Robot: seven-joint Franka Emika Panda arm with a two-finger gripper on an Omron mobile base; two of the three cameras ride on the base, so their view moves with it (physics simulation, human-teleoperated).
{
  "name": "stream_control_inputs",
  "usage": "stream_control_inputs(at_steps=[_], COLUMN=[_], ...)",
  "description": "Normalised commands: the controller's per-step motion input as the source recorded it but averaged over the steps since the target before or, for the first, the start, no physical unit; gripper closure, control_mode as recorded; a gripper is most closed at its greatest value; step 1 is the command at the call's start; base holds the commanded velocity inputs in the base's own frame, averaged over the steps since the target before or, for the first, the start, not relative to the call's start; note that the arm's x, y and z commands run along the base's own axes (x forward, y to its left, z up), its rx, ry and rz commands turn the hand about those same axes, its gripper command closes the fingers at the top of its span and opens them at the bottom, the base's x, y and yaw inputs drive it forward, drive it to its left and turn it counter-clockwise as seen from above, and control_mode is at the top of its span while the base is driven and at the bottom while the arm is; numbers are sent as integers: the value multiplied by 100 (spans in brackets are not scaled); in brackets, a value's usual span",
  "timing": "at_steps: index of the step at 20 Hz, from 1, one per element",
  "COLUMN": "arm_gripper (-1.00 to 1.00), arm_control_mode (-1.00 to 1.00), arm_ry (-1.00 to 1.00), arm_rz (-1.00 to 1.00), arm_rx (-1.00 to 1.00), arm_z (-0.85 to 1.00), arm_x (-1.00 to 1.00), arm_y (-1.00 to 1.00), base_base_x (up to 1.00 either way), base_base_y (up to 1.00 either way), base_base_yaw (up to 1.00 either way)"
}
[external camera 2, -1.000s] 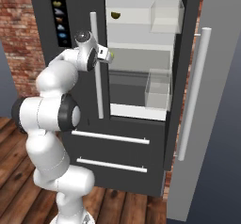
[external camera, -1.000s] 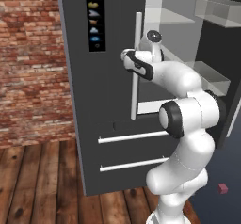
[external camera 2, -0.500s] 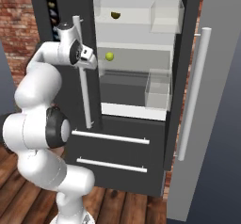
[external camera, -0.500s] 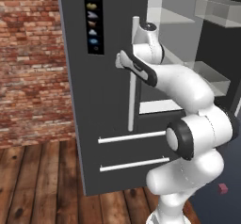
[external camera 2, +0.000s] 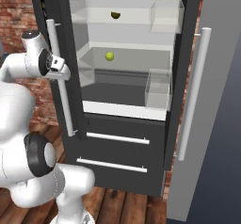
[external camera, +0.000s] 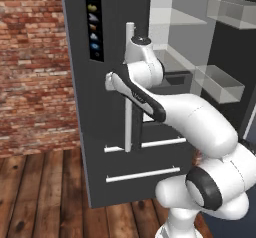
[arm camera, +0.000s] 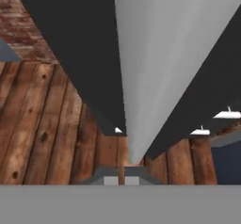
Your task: Retrieve the kiwi and pear from the fridge and place them into the bowl on the dining table.
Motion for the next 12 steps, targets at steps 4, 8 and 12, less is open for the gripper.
stream_control_inputs(at_steps=[4, 8, 12], arm_gripper=[100, 100, 100], arm_control_mode=[-100, -100, -100], arm_ry=[-11, -22, -15], arm_rz=[6, 4, -2], arm_rx=[-11, -12, -1], arm_z=[-32, -19, 53], arm_x=[-100, -100, -100], arm_y=[94, 81, -11], base_base_x=[0, 0, 0], base_base_y=[0, 0, 0], base_base_yaw=[0, 0, 0])
